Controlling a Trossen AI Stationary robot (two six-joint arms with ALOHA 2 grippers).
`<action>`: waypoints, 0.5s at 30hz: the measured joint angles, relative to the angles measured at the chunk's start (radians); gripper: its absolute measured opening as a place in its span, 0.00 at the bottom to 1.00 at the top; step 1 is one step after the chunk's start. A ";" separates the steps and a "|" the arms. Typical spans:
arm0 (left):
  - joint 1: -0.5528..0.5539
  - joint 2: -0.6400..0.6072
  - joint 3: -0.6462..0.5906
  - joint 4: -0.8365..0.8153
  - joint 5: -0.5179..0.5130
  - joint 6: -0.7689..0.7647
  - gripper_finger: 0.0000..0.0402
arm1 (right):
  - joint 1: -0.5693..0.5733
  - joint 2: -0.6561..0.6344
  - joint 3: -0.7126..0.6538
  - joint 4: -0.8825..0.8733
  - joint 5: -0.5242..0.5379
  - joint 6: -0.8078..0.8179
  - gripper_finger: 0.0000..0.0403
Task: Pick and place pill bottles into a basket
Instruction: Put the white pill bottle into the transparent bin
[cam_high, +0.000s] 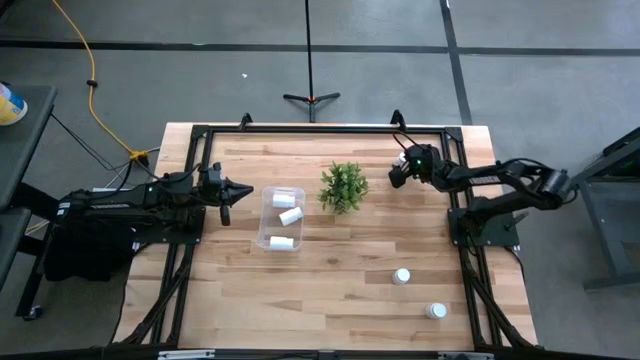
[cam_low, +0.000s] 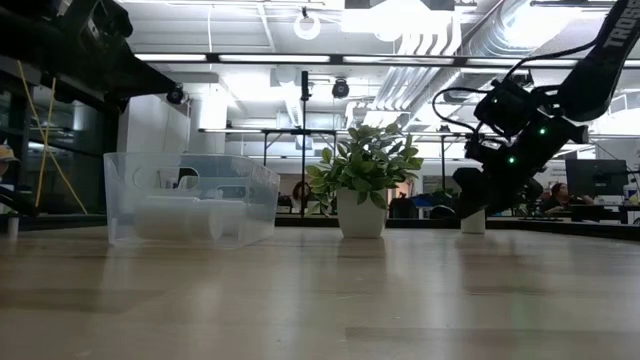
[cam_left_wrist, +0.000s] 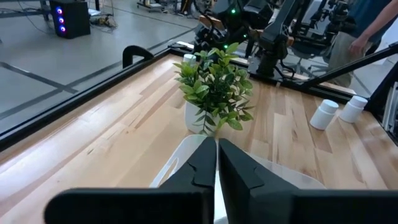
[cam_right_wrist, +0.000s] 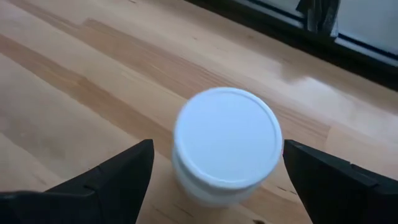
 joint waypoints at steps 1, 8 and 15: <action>0.000 0.000 0.000 -0.001 0.000 0.000 0.13 | -0.005 0.008 0.000 0.005 -0.003 0.005 0.86; 0.000 0.000 0.000 -0.005 0.001 0.000 0.05 | -0.033 0.041 0.000 0.033 0.000 0.074 0.86; 0.000 0.000 0.000 -0.005 0.001 0.000 0.10 | -0.032 0.043 0.000 0.043 0.009 0.093 0.86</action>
